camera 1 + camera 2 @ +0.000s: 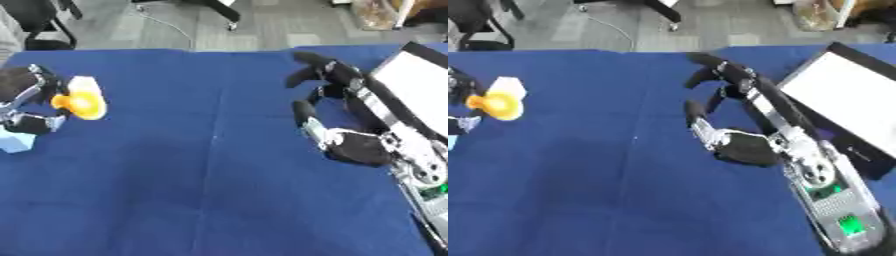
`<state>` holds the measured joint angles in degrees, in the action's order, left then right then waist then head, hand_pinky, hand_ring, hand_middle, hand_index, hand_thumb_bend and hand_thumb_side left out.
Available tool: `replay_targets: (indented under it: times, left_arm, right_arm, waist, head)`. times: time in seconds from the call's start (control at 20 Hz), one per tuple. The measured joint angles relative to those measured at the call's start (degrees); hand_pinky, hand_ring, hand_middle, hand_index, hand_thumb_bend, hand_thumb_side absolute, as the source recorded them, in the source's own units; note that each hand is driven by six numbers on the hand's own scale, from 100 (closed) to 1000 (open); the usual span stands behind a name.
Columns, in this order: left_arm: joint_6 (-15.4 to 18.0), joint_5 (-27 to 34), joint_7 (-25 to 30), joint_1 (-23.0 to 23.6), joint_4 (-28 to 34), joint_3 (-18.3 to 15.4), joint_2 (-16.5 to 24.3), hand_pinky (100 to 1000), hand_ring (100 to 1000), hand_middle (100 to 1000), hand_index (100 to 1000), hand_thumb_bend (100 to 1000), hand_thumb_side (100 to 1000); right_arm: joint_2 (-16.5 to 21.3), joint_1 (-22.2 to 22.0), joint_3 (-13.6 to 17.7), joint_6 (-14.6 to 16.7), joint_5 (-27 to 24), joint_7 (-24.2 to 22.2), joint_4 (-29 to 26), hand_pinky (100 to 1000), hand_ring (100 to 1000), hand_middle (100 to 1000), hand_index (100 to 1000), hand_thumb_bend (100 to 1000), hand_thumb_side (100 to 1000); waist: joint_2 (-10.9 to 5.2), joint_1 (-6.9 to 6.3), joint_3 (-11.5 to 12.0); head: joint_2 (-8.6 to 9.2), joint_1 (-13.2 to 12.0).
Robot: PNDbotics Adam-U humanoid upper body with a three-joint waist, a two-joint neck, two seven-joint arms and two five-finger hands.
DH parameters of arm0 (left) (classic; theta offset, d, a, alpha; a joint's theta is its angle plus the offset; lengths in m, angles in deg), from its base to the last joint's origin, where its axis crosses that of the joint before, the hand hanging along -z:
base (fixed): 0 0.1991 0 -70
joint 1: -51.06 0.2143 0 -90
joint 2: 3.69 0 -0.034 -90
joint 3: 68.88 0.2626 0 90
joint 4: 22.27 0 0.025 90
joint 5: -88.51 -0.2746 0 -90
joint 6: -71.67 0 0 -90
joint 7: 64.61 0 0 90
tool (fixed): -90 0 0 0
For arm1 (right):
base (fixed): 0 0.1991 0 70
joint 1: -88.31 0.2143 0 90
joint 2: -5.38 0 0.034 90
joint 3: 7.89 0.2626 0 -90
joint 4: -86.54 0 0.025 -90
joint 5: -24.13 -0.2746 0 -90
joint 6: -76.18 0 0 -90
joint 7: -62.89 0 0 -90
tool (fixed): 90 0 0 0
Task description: Pick up the objects with one hand, pass them to the other hand, and then place them into the box on the other side of the table.
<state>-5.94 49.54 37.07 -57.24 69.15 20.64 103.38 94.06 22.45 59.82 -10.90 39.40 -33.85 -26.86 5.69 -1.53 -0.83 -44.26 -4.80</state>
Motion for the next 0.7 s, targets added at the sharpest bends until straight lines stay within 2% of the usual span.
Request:
replay_targets:
  times: [0.3,0.45,0.55,0.7]
  left_arm:
    - [0.83,12.41,0.51,-3.36,6.99,3.26,-10.4,561,347,351,307,108,100]
    - [1.62,16.46,2.17,-5.45,8.52,5.6,-14.49,560,349,352,308,105,100]
    - [2.03,18.28,3.39,-6.84,9.13,6.91,-16.41,561,349,353,308,108,100]
    - [2.48,19.83,4.89,-8.15,9.56,8.47,-18.59,560,350,353,308,105,100]
  right_arm:
    - [0.85,5.09,-0.41,-1.51,4.45,0.33,0.0,560,853,744,937,100,408]
    - [0.86,7.22,-0.91,-2.88,6.1,-0.56,0.0,579,881,770,939,106,420]
    - [0.86,7.99,-1.18,-3.78,6.46,-1.22,-0.01,569,897,776,939,157,445]
    - [0.85,8.16,-1.46,-6.11,5.11,-1.44,-0.01,551,903,769,939,136,483]
  waist:
    - [-0.03,0.87,0.52]
    - [-0.03,0.9,0.53]
    - [0.01,0.92,0.6]
    - [0.01,0.92,0.83]
  head:
    - [0.0,0.42]
    - [0.0,0.5]
    - [0.0,0.7]
    - [0.0,1.11]
